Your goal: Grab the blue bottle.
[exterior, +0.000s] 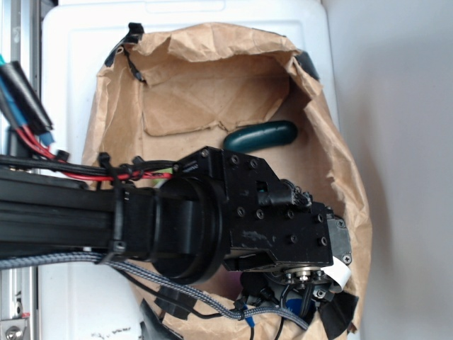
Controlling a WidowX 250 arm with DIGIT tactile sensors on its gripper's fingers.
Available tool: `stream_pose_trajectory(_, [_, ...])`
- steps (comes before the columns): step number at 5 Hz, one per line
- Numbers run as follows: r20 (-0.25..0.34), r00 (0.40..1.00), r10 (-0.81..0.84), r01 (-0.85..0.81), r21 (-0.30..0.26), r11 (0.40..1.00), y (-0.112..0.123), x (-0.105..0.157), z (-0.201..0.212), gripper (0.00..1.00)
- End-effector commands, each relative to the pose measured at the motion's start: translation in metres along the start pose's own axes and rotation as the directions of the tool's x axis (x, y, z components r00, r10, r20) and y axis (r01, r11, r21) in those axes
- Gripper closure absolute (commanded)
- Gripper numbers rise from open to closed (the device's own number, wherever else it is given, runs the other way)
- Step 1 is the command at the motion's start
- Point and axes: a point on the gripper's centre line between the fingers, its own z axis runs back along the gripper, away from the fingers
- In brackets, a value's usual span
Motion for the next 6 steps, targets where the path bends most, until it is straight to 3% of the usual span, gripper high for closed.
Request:
stream_pose_trajectory(1, [0.084,0.996,-0.025,0.027,-0.019,0.999,-0.004,-0.003,0.043,0.0])
stream_pose_trajectory(4, [0.094,0.989,0.114,-0.099,-0.15,0.984,0.024,-0.048,0.119,0.0])
stream_pose_trajectory(5, [0.131,0.924,0.36,-0.338,-0.168,0.926,0.022,-0.06,0.112,0.0])
stream_pose_trajectory(6, [0.144,0.835,0.532,-0.516,-0.136,0.846,0.012,-0.063,0.098,0.0])
